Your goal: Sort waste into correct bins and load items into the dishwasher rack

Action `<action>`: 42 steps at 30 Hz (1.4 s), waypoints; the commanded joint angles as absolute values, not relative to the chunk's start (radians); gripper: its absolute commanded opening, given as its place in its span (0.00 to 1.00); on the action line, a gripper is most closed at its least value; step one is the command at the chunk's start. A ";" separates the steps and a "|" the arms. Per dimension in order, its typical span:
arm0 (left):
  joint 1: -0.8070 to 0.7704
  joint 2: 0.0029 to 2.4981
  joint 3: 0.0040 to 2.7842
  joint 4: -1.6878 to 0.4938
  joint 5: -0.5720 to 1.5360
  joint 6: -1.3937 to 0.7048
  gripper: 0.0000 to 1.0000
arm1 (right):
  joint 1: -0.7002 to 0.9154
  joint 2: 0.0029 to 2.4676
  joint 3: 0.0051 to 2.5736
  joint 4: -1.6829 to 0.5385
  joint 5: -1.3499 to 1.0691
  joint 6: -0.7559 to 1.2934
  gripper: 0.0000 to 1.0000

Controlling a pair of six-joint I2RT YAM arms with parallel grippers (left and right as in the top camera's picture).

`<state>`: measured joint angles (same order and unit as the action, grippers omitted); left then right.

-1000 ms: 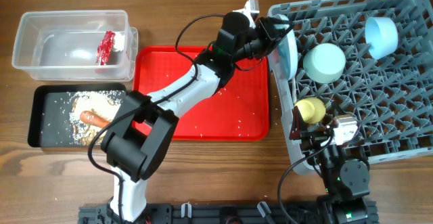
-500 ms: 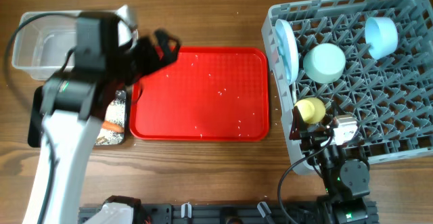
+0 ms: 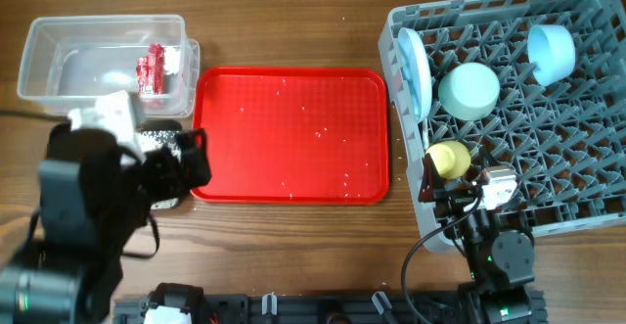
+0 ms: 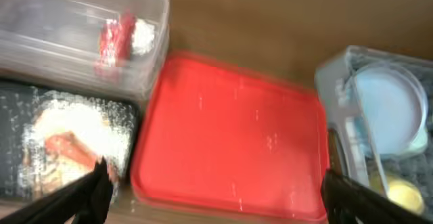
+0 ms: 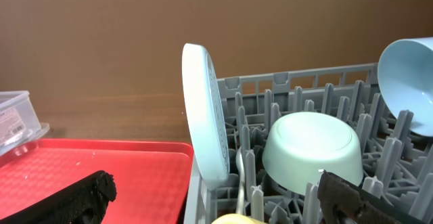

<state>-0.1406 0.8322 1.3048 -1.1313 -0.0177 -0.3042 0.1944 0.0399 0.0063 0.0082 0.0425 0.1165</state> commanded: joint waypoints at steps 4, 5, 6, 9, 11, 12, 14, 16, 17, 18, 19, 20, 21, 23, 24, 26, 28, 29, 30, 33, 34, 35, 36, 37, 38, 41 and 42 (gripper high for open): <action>-0.028 0.455 0.900 -0.834 0.052 -0.033 1.00 | 0.188 0.034 0.006 0.012 0.044 0.133 1.00; -0.025 0.394 0.836 -0.797 0.064 -0.029 1.00 | 0.188 0.034 0.006 0.012 0.044 0.133 1.00; -0.025 0.314 0.752 -0.755 0.076 -0.029 1.00 | 0.188 0.034 0.006 0.012 0.044 0.133 1.00; -0.025 0.159 0.577 -0.655 0.127 -0.030 1.00 | 0.188 0.034 0.006 0.012 0.044 0.133 1.00; -0.025 0.071 0.447 -0.556 0.150 -0.030 1.00 | 0.188 0.034 0.006 0.012 0.044 0.133 1.00; -0.025 0.041 0.385 -0.502 0.159 -0.030 1.00 | 0.188 0.034 0.006 0.012 0.044 0.133 1.00; -0.025 0.007 0.279 -0.404 0.160 -0.030 1.00 | 0.188 0.034 0.006 0.012 0.044 0.134 1.00; -0.025 0.003 0.174 -0.300 0.160 -0.034 1.00 | 0.188 0.034 0.006 0.012 0.044 0.133 1.00; -0.025 0.003 0.139 -0.263 0.160 -0.033 1.00 | 0.188 0.034 0.006 0.012 0.044 0.133 1.00; -0.025 0.003 0.089 -0.217 0.160 -0.033 1.00 | 0.188 0.034 0.006 0.012 0.044 0.133 1.00; -0.027 0.003 0.051 -0.162 0.156 -0.032 1.00 | 0.188 0.034 0.006 0.012 0.044 0.133 1.00; -0.027 0.003 0.029 -0.101 0.167 -0.034 1.00 | 0.188 0.034 0.006 0.012 0.044 0.134 1.00; -0.030 0.003 0.008 -0.064 0.170 -0.034 1.00 | 0.188 0.034 0.006 0.012 0.044 0.133 1.00; -0.032 0.003 0.006 -0.059 0.165 -0.033 1.00 | 0.188 0.034 0.006 0.012 0.044 0.134 1.00; -0.032 0.003 0.006 -0.060 0.164 -0.033 1.00 | 0.188 0.034 0.006 0.012 0.044 0.134 1.00; -0.031 0.003 0.006 -0.060 0.164 -0.033 1.00 | 0.188 0.034 0.006 0.012 0.044 0.133 1.00; -0.031 0.005 0.006 -0.059 0.164 -0.033 1.00 | 0.188 0.034 0.006 0.012 0.044 0.133 1.00; -0.031 0.006 0.006 -0.060 0.164 -0.033 1.00 | 0.188 0.034 0.006 0.012 0.044 0.134 1.00; -0.031 0.006 0.006 -0.059 0.164 -0.033 1.00 | 0.188 0.034 0.006 0.012 0.044 0.133 1.00; -0.031 0.007 0.006 -0.060 0.164 -0.033 1.00 | 0.188 0.034 0.006 0.012 0.044 0.133 1.00; -0.031 0.007 0.006 -0.060 0.164 -0.033 1.00 | 0.188 0.034 0.006 0.012 0.044 0.133 1.00; -0.031 0.007 0.006 -0.059 0.164 -0.033 1.00 | 0.188 0.034 0.006 0.012 0.044 0.133 1.00; -0.031 0.007 0.006 -0.060 0.164 -0.033 1.00 | 0.188 0.034 0.006 0.012 0.044 0.133 1.00; -0.031 0.007 0.006 -0.060 0.164 -0.033 1.00 | 0.188 0.034 0.006 0.012 0.044 0.134 1.00; -0.031 0.007 0.006 -0.059 0.164 -0.033 1.00 | 0.188 0.034 0.006 0.012 0.044 0.134 1.00; -0.031 0.007 0.006 -0.059 0.164 -0.033 1.00 | 0.188 0.034 0.006 0.012 0.044 0.133 1.00; -0.031 0.007 0.006 -0.059 0.164 -0.033 1.00 | 0.188 0.034 0.006 0.012 0.044 0.133 1.00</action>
<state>-0.0307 0.0147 0.0174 -0.0662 0.1555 -0.0486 0.1944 0.0402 0.0063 0.0074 0.0425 0.1165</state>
